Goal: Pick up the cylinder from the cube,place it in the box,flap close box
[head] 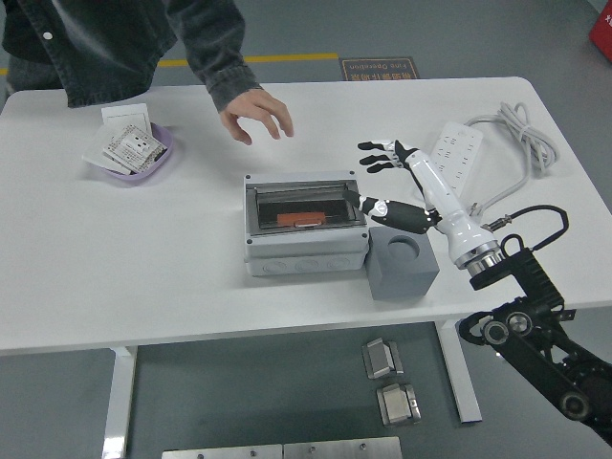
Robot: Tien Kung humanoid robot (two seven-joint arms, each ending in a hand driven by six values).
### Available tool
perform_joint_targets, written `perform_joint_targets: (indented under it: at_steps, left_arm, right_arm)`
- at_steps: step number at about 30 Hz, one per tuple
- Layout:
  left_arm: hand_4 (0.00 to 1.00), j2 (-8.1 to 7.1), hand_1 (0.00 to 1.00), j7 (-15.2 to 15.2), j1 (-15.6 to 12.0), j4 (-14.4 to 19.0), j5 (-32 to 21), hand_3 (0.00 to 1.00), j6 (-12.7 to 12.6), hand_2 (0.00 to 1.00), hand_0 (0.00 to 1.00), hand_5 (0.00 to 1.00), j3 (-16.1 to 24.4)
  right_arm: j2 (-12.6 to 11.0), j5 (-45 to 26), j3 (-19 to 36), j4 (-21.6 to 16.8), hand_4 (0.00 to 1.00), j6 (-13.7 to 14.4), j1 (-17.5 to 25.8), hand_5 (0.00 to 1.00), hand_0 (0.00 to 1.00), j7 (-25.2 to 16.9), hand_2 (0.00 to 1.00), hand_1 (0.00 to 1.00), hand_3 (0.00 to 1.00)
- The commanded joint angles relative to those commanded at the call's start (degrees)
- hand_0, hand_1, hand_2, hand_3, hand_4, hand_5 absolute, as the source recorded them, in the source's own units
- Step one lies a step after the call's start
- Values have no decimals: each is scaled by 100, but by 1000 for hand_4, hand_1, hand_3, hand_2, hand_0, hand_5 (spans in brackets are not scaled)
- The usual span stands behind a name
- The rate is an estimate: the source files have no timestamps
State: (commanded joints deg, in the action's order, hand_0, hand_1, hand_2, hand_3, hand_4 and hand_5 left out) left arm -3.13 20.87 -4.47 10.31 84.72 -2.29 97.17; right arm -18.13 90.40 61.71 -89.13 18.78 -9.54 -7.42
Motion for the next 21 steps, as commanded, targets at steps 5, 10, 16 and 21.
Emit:
perform_joint_targets:
  at_steps: [5,10,16,21]
  left_arm:
    - [695,-10,681,3,-46,0,27,683,0,611,658,323,30]
    - [695,-37,681,4,-80,0,-41,682,-14,612,659,322,7]
    - [695,-71,681,3,-67,0,-73,682,-34,612,658,321,-2]
    - [695,-94,681,6,-59,0,-103,682,-42,612,658,321,-12]
  right_arm:
    - [215,-298,967,33,918,73,597,469,740,-197,671,620,764]
    - [467,-880,1819,165,912,123,865,472,733,-504,671,616,763]
    - [565,-1265,2594,311,909,72,934,474,717,-589,665,615,755]
    - [608,-1292,2956,345,912,44,965,479,704,-582,656,606,731]
